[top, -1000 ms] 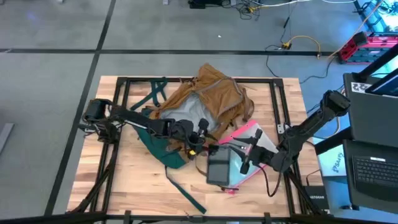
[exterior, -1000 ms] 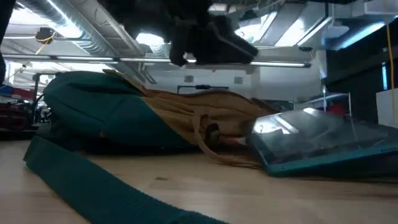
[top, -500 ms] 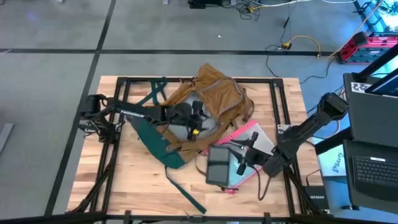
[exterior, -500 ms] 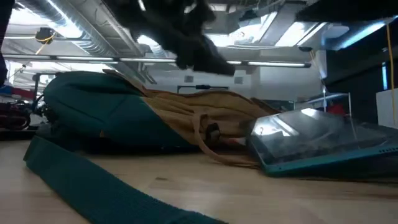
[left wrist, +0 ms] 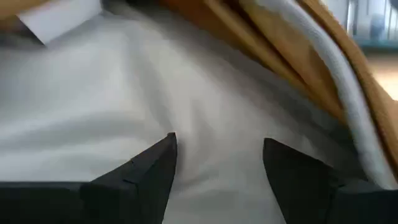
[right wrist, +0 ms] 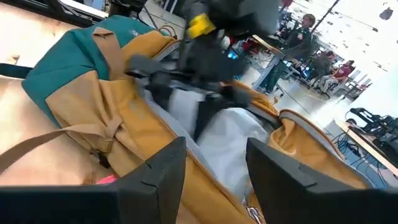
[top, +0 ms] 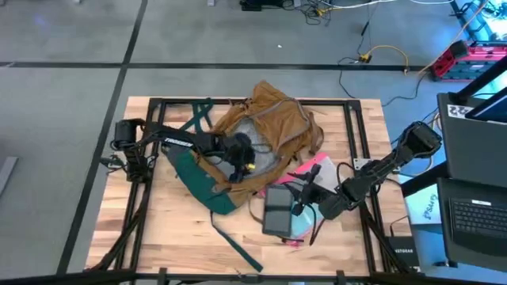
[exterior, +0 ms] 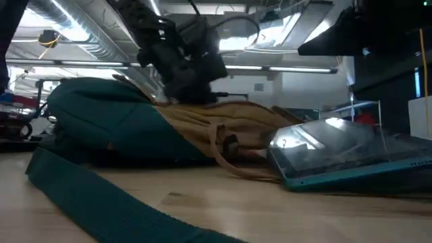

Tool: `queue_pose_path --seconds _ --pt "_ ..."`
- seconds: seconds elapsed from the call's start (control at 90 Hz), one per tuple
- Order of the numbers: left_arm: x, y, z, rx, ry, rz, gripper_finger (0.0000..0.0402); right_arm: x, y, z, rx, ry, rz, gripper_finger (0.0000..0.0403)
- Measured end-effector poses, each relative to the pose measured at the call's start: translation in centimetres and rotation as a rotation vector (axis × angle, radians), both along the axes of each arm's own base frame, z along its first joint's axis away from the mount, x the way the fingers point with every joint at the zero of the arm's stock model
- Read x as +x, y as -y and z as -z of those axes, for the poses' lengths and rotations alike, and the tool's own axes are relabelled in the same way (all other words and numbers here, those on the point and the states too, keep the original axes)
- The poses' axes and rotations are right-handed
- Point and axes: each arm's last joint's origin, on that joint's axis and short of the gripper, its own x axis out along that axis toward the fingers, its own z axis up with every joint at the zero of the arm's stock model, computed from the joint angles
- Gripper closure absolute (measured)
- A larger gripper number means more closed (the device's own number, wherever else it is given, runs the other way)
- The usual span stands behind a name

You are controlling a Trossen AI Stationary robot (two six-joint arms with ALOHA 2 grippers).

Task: Unpack backpack
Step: Remove the white charger adapter from the brown backpack

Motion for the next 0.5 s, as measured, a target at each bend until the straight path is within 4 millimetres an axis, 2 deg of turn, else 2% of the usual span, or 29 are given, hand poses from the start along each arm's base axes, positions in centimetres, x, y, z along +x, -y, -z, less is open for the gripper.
queue_pose_path --seconds 0.111,0.289,0.5 --pt "-0.8 0.5 0.9 -0.004 -0.101 0.014 0.0178 0.1 0.1 0.0 0.006 0.001 0.000 0.0249" --pt "-2.9 -0.3 2.7 -0.028 -0.203 -0.035 0.0178 0.1 0.1 0.0 0.017 0.006 0.002 0.0249" --pt "-4.3 -0.9 3.3 -0.105 -0.257 -0.063 0.0178 0.1 0.0 0.0 0.027 -0.001 -0.020 0.0249"
